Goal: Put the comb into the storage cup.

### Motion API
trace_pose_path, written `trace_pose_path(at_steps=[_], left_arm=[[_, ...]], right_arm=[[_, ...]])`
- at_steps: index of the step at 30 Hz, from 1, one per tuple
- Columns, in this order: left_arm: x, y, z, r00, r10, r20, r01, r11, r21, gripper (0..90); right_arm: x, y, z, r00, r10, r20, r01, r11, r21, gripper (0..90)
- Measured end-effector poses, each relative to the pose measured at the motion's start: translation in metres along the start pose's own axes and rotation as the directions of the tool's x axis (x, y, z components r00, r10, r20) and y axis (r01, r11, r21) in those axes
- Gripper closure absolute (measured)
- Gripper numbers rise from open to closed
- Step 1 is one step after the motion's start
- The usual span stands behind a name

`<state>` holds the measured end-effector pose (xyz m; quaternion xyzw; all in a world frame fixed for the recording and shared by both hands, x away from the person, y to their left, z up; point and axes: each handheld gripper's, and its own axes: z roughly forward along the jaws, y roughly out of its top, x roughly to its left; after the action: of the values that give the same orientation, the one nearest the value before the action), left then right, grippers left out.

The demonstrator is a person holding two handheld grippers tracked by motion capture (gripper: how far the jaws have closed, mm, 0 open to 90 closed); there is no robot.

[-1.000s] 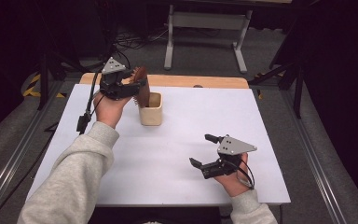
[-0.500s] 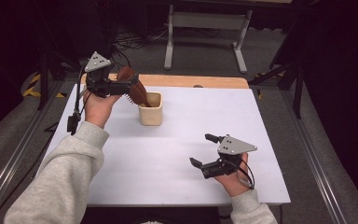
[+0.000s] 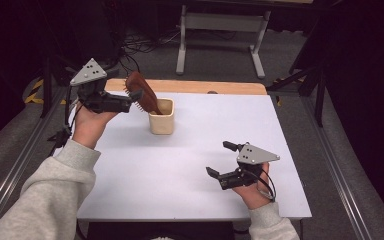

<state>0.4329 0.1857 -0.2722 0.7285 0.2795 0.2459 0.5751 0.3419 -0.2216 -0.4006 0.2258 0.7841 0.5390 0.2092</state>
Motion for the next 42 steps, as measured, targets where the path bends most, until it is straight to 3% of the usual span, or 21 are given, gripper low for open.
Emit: trace_pose_path(at_steps=[8, 15, 27, 31, 42], left_arm=[[-0.016, -0.007, -0.027, 0.9978, 0.047, 0.047, -0.047, 0.9988, -0.012, 0.3], [-0.024, -0.025, -0.045, 0.9955, 0.048, 0.082, -0.049, 0.9987, 0.012, 0.2], [-0.025, -0.075, -0.065, 0.9955, 0.005, 0.095, -0.010, 0.9984, 0.057, 0.2], [-0.023, -0.093, -0.065, 0.9941, 0.008, 0.108, -0.018, 0.9955, 0.093, 0.2], [-0.021, -0.137, -0.071, 0.9916, -0.053, 0.118, 0.044, 0.9956, 0.083, 0.2]], right_arm=[[-0.001, 0.001, -0.002, 1.0000, 0.005, 0.007, -0.005, 1.000, -0.005, 2.5], [-0.002, 0.001, -0.003, 0.9999, 0.008, 0.009, -0.008, 1.000, -0.010, 2.5], [-0.003, 0.000, -0.003, 0.9999, 0.013, 0.011, -0.012, 1.000, -0.014, 1.6], [-0.003, -0.001, -0.003, 0.9998, 0.012, 0.014, -0.012, 1.000, -0.013, 1.6], [-0.003, -0.005, -0.001, 0.9998, 0.016, 0.015, -0.016, 1.000, -0.003, 1.4]])
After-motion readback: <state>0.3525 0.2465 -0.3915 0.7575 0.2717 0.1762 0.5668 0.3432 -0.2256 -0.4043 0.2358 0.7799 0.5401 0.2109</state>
